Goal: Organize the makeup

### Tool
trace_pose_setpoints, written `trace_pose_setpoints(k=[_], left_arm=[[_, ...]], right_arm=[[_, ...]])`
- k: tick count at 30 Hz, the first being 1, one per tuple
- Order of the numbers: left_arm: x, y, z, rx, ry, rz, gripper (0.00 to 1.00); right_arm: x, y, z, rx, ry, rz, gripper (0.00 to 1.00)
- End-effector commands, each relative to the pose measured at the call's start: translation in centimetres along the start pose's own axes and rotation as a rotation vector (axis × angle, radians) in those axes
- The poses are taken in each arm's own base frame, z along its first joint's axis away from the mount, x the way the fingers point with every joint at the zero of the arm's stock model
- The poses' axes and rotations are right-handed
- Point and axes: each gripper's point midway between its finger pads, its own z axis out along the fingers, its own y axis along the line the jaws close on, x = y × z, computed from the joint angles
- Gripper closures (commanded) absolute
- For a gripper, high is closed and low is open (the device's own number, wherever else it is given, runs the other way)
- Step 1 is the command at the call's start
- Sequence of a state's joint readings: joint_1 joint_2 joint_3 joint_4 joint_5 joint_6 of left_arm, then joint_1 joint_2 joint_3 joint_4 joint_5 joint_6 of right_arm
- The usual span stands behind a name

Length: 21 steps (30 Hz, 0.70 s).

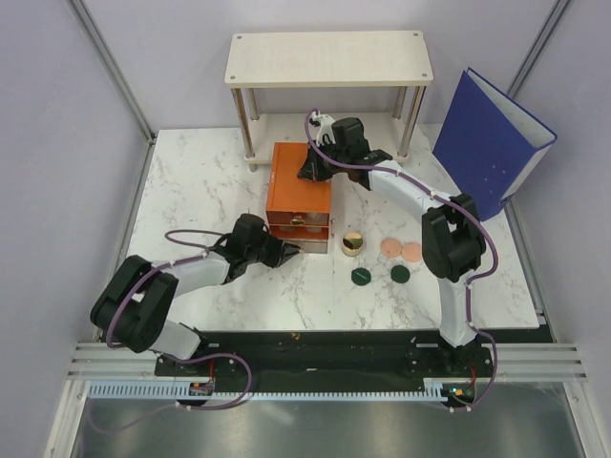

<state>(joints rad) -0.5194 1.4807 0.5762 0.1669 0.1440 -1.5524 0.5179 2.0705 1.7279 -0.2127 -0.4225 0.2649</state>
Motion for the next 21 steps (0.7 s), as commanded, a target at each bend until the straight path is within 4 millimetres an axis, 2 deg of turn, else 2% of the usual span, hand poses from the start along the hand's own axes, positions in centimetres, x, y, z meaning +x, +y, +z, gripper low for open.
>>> trace_pose_setpoints(k=[1,2,10,16,21], left_arm=[[1.6,8.6,-2.1,-0.258,0.057,0.069,0.98],[1.8,9.2,-2.3,-0.267,0.061,0.069,0.98],[4.3,10.9,-4.0,-0.306,0.120,0.101,0.98],[5.2,11.7,-5.7,-0.327,0.134,0.076,0.98],[5.3,12.0,-6.2,-0.318,0.126,0.090,0.98]], right_arm=[[8.8,-0.8,-0.2,0.026,0.275,0.100,1.00],[8.8,-0.9,-0.1,0.027,0.273,0.099,1.00],[8.9,-0.7,0.0,0.020,0.267,0.119,1.00],[9.3,-0.8,-0.3,0.031,0.268,0.123,1.00],[9.4,-0.8,-0.4,0.032,0.263,0.131,1.00]])
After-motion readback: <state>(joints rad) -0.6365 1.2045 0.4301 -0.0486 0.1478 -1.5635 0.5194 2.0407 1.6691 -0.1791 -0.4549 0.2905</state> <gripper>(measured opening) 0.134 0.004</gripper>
